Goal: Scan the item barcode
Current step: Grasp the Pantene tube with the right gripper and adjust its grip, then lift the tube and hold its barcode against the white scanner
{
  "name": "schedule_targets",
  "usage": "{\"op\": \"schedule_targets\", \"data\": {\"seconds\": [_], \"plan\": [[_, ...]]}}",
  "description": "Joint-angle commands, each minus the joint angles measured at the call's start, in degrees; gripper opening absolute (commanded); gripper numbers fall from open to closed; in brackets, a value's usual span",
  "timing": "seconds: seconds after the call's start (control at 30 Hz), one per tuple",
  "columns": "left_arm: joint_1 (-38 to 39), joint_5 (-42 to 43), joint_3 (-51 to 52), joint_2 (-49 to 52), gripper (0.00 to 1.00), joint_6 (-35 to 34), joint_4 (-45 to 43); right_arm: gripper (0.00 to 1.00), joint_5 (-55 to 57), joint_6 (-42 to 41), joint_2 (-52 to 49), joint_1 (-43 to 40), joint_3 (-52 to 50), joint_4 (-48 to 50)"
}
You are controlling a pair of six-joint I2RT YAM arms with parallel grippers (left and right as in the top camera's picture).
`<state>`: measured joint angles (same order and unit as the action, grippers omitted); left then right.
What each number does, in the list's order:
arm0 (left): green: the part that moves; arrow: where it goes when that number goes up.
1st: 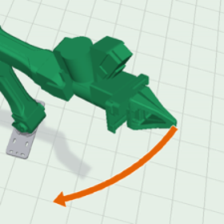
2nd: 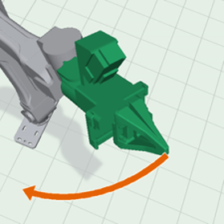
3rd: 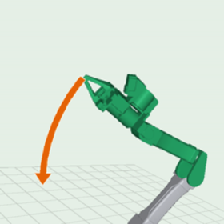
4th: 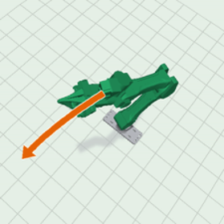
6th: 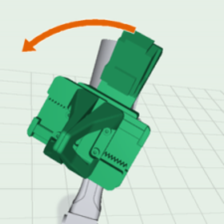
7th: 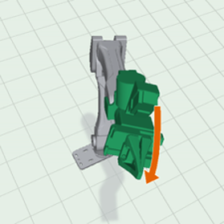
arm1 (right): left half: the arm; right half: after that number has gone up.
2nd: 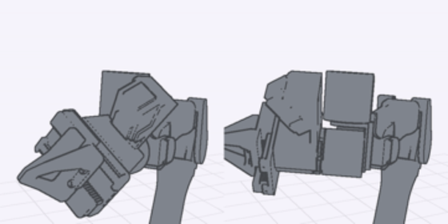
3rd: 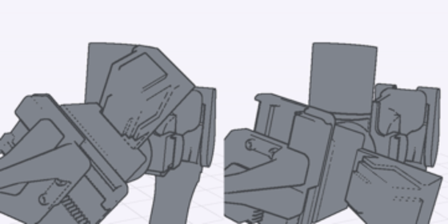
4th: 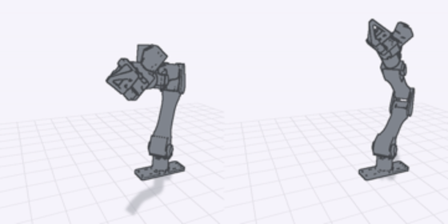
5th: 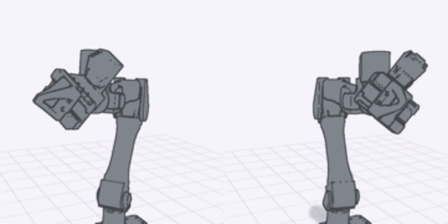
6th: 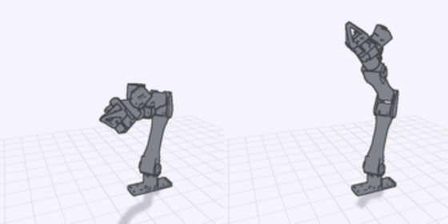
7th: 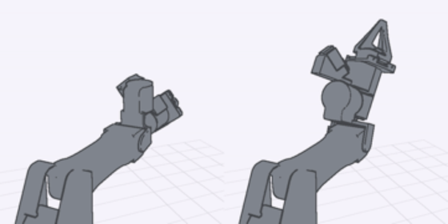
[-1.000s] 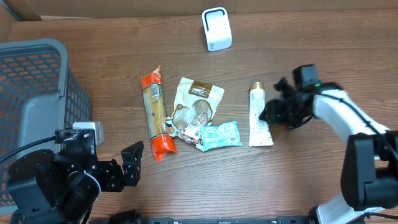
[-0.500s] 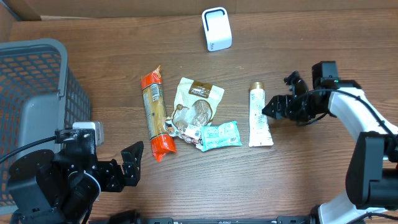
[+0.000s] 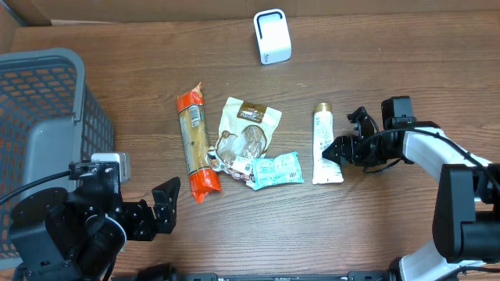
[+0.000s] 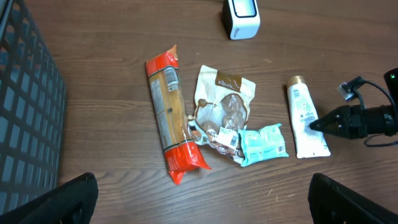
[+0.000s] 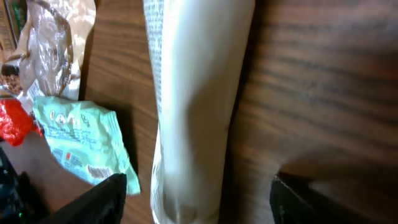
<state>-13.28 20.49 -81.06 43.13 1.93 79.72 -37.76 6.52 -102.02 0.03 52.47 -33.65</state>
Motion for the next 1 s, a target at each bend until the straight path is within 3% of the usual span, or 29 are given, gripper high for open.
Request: {"op": "schedule_targets", "data": {"seconds": [0.0,0.23,0.37,0.47,0.7,0.97], "plan": [[-0.20,-0.35,-0.63,-0.02,1.00,0.85,-0.20,0.73,-1.33,-3.61,-0.61,0.20,-1.70,2.05],[-0.20,-0.35,-0.63,-0.02,0.99,0.85,-0.20,0.70,0.87,-4.11,-0.90,4.24,-2.64,4.39],[-0.20,-0.35,-0.63,-0.02,1.00,0.85,-0.20,0.65,8.70,-10.01,-0.90,6.97,-2.64,5.95],[-0.20,-0.35,-0.63,-0.02,0.99,0.85,-0.20,0.54,9.35,-11.08,-0.90,7.37,-2.64,6.58],[-0.20,-0.35,-0.63,-0.02,1.00,0.85,-0.20,0.06,6.99,-11.28,-0.87,7.30,-2.62,5.92],[-0.20,-0.35,-0.63,-0.02,0.99,0.85,-0.20,0.04,-9.18,-11.23,-0.83,7.30,1.97,3.23]]}}
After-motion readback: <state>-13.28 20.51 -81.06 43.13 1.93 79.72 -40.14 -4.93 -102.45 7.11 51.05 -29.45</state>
